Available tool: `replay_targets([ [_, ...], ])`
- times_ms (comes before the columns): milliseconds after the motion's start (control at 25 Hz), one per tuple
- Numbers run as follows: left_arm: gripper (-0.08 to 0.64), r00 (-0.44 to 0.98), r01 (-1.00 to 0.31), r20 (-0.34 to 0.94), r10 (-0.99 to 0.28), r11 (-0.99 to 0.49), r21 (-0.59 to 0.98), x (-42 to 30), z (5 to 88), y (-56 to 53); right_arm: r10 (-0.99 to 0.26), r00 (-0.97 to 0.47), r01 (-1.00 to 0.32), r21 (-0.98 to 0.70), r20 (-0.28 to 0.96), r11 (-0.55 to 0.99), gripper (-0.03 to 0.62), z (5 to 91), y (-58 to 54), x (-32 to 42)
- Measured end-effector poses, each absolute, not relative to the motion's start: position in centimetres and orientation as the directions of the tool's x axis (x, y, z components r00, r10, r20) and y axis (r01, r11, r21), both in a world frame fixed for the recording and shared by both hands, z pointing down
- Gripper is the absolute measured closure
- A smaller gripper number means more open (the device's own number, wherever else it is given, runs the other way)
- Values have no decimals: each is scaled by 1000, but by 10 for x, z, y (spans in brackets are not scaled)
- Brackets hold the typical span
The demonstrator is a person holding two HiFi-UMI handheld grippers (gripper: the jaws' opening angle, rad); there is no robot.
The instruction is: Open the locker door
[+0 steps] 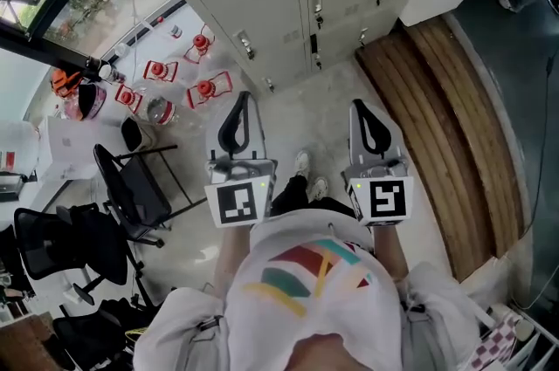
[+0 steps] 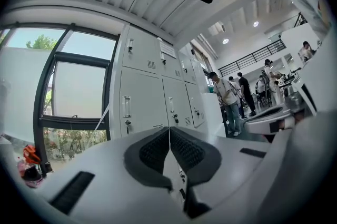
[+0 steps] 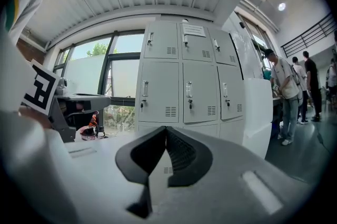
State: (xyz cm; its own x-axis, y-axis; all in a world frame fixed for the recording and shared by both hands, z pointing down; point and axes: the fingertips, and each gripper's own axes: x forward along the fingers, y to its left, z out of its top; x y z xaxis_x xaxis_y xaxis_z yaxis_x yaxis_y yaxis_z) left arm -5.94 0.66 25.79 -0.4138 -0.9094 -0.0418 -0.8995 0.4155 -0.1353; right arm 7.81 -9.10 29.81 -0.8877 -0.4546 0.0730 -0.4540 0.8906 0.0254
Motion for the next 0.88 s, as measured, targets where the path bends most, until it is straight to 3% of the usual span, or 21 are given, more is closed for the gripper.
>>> replay_targets([
  [480, 543, -347, -923, -127, -929, 363, -130, -107, 241, -73, -532, -847, -531, 40, -2, 846, 588, 279, -161, 40],
  [880, 543, -355, -923, -108, -928, 367, -117, -133, 244, -87, -520, -854, -520, 32, -8, 853, 588, 275, -173, 15],
])
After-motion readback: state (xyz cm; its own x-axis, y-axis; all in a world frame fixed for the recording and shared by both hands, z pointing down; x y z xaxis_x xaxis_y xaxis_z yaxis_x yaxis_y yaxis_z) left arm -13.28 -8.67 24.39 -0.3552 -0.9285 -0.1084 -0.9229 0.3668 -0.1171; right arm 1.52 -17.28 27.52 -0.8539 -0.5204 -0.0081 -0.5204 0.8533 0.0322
